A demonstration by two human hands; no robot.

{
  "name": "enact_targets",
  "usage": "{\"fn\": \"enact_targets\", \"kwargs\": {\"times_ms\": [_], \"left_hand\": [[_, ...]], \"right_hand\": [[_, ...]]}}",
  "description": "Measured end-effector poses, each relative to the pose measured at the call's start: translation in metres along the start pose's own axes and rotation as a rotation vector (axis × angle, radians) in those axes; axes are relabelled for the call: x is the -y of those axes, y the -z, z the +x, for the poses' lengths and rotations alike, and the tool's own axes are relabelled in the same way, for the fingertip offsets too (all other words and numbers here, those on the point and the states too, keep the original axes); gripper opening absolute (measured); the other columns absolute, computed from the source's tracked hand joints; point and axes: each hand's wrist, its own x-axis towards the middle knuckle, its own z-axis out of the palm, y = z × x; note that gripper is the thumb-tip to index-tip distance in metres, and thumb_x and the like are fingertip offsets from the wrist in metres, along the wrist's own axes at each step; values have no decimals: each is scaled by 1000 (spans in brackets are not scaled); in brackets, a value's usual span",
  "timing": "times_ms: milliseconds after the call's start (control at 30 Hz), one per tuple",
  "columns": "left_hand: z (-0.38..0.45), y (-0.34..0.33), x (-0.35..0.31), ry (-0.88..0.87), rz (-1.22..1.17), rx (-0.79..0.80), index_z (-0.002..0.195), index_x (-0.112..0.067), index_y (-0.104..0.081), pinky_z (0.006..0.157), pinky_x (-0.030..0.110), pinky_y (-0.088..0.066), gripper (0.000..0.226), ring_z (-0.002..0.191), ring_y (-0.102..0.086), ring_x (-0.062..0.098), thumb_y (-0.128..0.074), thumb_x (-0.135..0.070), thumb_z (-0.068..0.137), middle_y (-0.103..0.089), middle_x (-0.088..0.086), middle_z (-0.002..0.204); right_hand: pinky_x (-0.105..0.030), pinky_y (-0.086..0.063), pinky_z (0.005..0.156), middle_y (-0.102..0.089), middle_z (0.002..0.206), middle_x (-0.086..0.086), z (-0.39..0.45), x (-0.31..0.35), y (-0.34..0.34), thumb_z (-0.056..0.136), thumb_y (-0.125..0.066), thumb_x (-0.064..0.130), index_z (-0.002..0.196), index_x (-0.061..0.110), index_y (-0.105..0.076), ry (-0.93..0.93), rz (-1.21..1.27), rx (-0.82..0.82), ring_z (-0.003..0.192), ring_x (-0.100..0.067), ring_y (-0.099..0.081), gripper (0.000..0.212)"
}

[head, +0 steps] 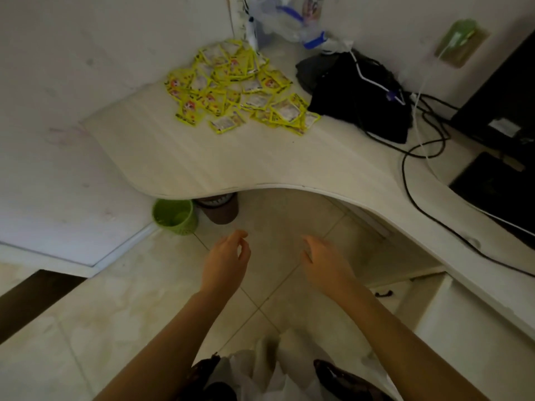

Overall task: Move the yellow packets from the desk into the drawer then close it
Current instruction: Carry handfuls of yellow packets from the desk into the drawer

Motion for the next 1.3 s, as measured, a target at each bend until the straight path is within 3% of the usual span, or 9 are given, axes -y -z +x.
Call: {"fn": "enact_targets", "kwargs": {"times_ms": [200,367,700,1033,1300], "left_hand": [[76,10,1,0,-8,-62,118,-17,-59,83,30,-48,26,104,-59,20,-51,-25,95,-65,2,109],[143,12,-9,44,-2,-89,112,-20,-60,79,35,-52,21,94,-61,20,-51,-27,94,-65,2,102],[267,16,-25,93,9,-102,110,-18,-61,78,34,-47,21,100,-59,21,-54,-23,91,-66,1,99],[394,36,3,-26,170,48,117,-6,-58,87,46,-45,32,115,-48,35,-59,-18,88,-56,15,120],[444,17,21,-91,358,236,142,-15,-36,100,41,-38,56,133,-35,30,-53,-22,89,-37,6,148]], "right_hand": [[-35,-38,105,-47,142,-11,83,23,34,100,-38,28,144,14,-37,51,-34,-44,129,-26,-46,45],[-37,-44,99,-52,134,-7,156,28,61,99,-41,27,140,17,-39,130,-56,-56,122,-24,-50,42],[-40,-46,94,-52,134,-7,279,47,115,98,-41,29,139,16,-40,169,-118,-36,122,-26,-48,42],[-42,-44,96,-45,139,-14,382,72,132,97,-45,26,139,10,-41,18,-117,-46,127,-32,-43,45],[-42,-38,102,-37,143,-19,440,78,127,95,-49,29,139,3,-36,-148,-132,-56,129,-37,-38,52]]}}
